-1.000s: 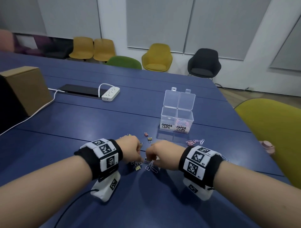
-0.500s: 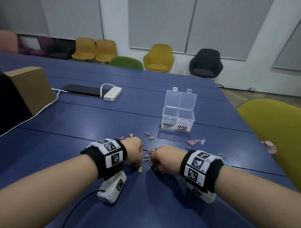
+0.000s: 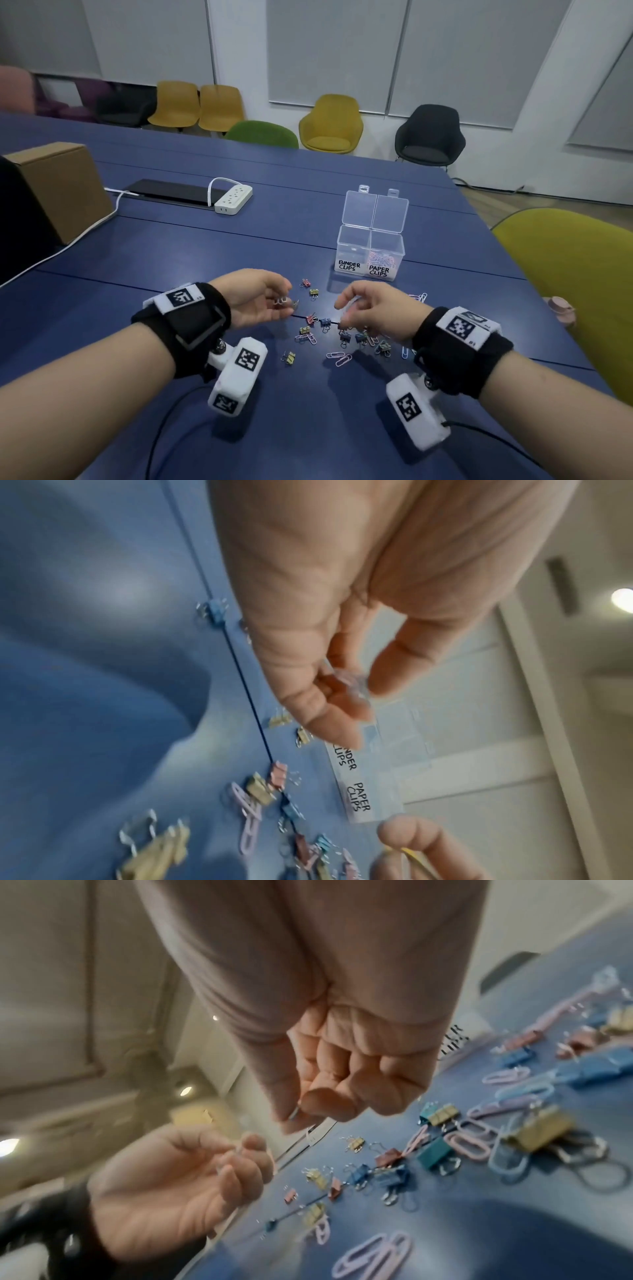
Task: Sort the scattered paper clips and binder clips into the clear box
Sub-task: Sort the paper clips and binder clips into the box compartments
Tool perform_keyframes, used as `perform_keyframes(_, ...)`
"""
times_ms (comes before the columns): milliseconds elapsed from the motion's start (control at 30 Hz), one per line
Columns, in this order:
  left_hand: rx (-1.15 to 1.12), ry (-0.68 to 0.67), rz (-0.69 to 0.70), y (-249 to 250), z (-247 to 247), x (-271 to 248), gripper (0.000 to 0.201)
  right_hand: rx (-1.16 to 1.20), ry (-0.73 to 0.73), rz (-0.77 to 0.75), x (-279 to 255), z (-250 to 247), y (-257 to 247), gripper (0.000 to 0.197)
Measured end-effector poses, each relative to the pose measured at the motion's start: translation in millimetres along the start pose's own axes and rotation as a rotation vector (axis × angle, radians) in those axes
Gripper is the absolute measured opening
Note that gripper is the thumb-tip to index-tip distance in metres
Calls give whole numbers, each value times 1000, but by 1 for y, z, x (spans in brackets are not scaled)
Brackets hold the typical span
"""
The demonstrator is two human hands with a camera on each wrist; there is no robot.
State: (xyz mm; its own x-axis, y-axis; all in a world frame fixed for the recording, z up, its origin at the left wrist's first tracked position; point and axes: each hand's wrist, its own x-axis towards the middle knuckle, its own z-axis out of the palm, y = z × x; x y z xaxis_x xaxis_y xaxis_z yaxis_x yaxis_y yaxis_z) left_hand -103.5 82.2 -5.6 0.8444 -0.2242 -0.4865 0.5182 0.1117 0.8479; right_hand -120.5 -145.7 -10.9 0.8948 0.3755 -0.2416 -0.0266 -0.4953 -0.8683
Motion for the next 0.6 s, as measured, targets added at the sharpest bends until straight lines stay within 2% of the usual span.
perform_keyframes(33,-72,11,-25,1,0,0,21,169,9,29,0,1,1,15)
perform_keyframes(100,-53,15,-60,0,2,-1,20,414,26,113,0,5,-1,25)
perform_keyframes(167,161,20,-18,-6,7,3,25,407,42,170,2,9,-2,29)
perform_keyframes(200,376,34,43,-8,10,5,27,265,41,167,2,11,-3,28)
perform_keyframes(267,908,62,175,-12,16,8,24,-249,2,89,-2,13,-9,19)
perform_keyframes(333,1235,82,257,-13,23,10,20,-719,-74,-56,-8,17,-14,11)
perform_keyframes(367,1304,83,261,-13,26,10,19,-842,-113,-111,-10,20,-15,14)
perform_keyframes(433,1372,84,259,-14,31,12,19,-942,-178,-156,-11,28,-13,22)
perform_keyframes(600,1451,142,283,-12,34,17,10,-1003,-173,-107,-5,34,-10,20)
